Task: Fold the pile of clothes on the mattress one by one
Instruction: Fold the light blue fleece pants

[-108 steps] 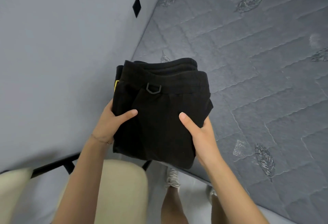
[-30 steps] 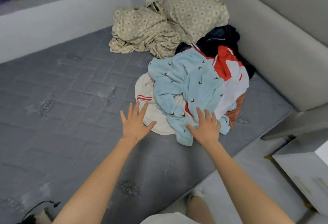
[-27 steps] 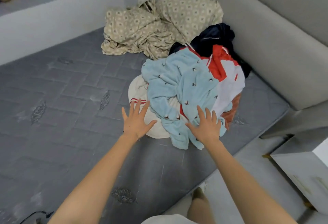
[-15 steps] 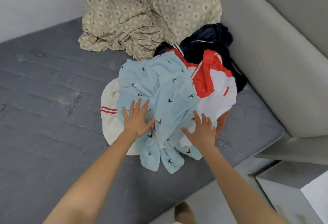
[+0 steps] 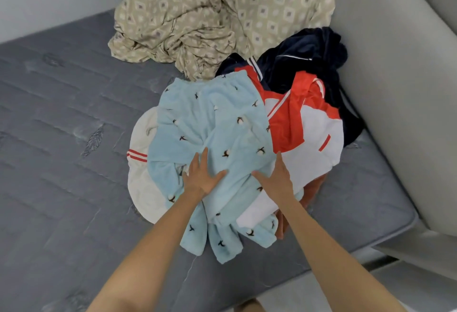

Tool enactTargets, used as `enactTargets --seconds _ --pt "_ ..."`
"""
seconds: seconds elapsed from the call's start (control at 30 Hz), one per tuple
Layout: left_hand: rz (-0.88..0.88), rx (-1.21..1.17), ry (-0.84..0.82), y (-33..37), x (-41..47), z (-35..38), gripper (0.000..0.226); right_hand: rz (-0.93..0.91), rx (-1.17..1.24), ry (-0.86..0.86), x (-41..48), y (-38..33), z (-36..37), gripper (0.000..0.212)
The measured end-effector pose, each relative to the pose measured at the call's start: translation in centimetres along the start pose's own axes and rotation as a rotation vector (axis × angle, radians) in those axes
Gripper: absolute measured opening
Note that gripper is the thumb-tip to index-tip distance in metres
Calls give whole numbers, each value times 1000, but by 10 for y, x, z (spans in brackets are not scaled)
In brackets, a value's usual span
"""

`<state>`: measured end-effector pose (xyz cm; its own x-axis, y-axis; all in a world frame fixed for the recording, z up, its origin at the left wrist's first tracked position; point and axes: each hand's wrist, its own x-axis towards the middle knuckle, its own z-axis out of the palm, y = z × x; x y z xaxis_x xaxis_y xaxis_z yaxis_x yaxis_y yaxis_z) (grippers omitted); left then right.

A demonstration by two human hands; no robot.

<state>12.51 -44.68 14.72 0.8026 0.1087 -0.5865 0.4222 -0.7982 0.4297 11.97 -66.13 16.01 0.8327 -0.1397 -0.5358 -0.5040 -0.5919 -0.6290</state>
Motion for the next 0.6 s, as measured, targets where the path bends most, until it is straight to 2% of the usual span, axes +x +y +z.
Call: enactTargets --seconds 0.17,0.4,0.5,0.6 --pt "-119 -259 -45 2 11 23 105 104 294 80 26 -4 7 92" --pt "-218 -438 -2 -2 27 38 109 147 366 40 47 2 19 91" --pt "-201 -514 33 -2 30 39 92 146 396 75 48 0 23 69" --pt "-175 -530 105 -1 24 36 50 132 467 122 40 -9 25 44"
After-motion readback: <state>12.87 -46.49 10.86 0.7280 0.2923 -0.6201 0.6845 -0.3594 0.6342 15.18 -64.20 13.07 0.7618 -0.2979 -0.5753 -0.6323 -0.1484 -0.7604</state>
